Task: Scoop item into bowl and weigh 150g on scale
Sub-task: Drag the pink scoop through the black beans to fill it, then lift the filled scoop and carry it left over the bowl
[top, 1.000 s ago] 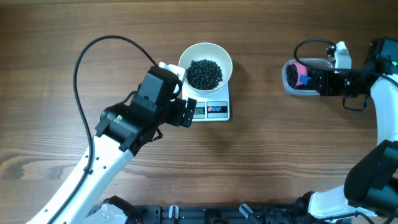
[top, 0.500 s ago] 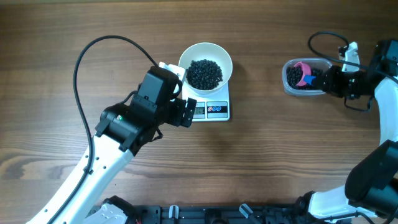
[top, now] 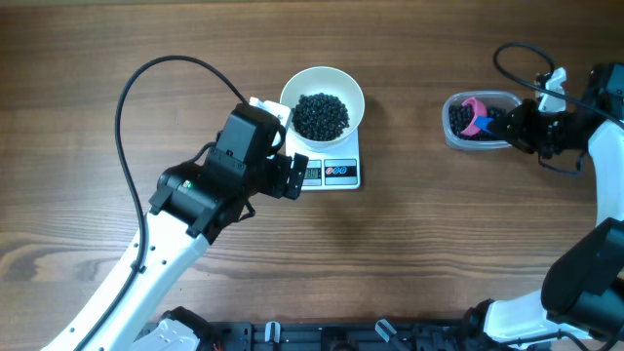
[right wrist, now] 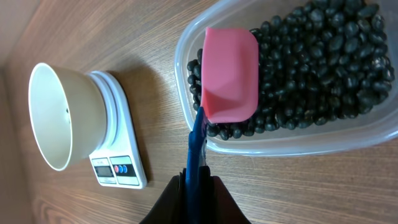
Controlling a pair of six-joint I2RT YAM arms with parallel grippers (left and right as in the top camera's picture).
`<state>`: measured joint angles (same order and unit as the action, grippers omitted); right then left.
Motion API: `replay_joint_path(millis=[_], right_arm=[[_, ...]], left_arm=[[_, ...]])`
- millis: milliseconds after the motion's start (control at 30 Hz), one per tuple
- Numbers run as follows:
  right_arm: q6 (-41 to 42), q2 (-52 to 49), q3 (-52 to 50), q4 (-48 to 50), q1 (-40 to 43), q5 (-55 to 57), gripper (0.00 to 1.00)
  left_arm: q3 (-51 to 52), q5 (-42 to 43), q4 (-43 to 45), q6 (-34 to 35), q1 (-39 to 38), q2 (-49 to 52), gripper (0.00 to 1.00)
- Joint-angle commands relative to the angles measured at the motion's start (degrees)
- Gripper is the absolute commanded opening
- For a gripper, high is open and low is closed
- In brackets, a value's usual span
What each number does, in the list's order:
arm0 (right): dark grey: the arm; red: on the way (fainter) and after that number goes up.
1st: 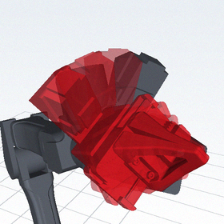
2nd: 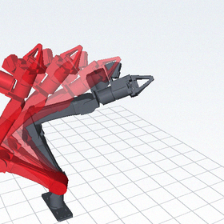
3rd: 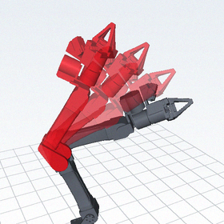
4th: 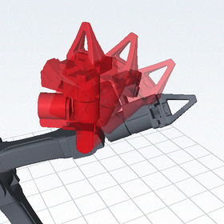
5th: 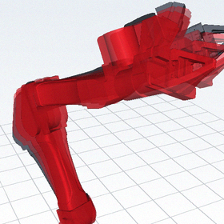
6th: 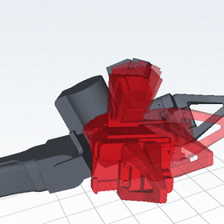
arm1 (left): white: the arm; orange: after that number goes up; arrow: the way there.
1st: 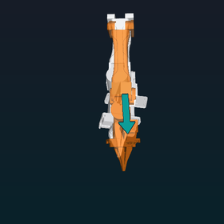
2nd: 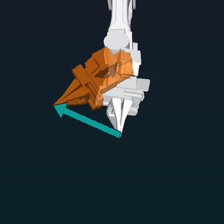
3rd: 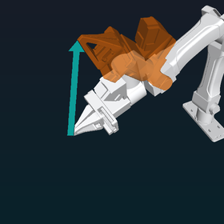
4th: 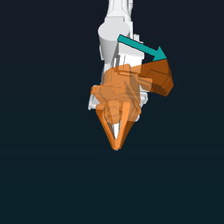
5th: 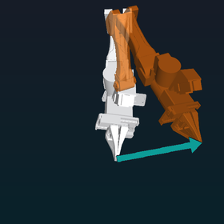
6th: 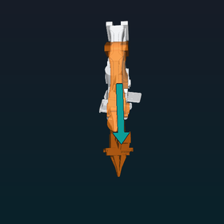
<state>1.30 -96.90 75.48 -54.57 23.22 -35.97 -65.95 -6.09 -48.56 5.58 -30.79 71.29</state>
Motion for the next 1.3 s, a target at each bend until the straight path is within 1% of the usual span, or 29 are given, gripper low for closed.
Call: replay_joint_path(millis=[0,367,667,867,1033,1267], right_arm=[[1.8,-1.0,0.2,0.3,1.2,-2.5,0.04],[1.8,-1.0,0.2,0.3,6.0,-4.1,0.04],[1.8,-1.0,0.2,0.2,10.5,-13.5,0.04],[1.9,-1.0,0.2,-0.7,12.7,-14.2,0.04],[1.8,-1.0,0.2,-0.7,13.5,-17.0,0.04],[1.8,-1.0,0.2,-0.5,13.4,-24.9,0.04]], left_arm=[[0.3,0.6,0.2,-0.8,0.2,0.1,1.00],[0.3,0.6,0.2,-0.9,0.2,0.1,1.00],[0.3,0.6,0.1,-0.8,0.2,0.1,1.00],[0.3,0.6,0.1,-0.9,0.2,0.1,1.00],[0.3,0.6,0.1,-0.8,0.2,0.1,1.00],[0.3,0.6,0.1,-0.8,0.2,0.1,1.00]])
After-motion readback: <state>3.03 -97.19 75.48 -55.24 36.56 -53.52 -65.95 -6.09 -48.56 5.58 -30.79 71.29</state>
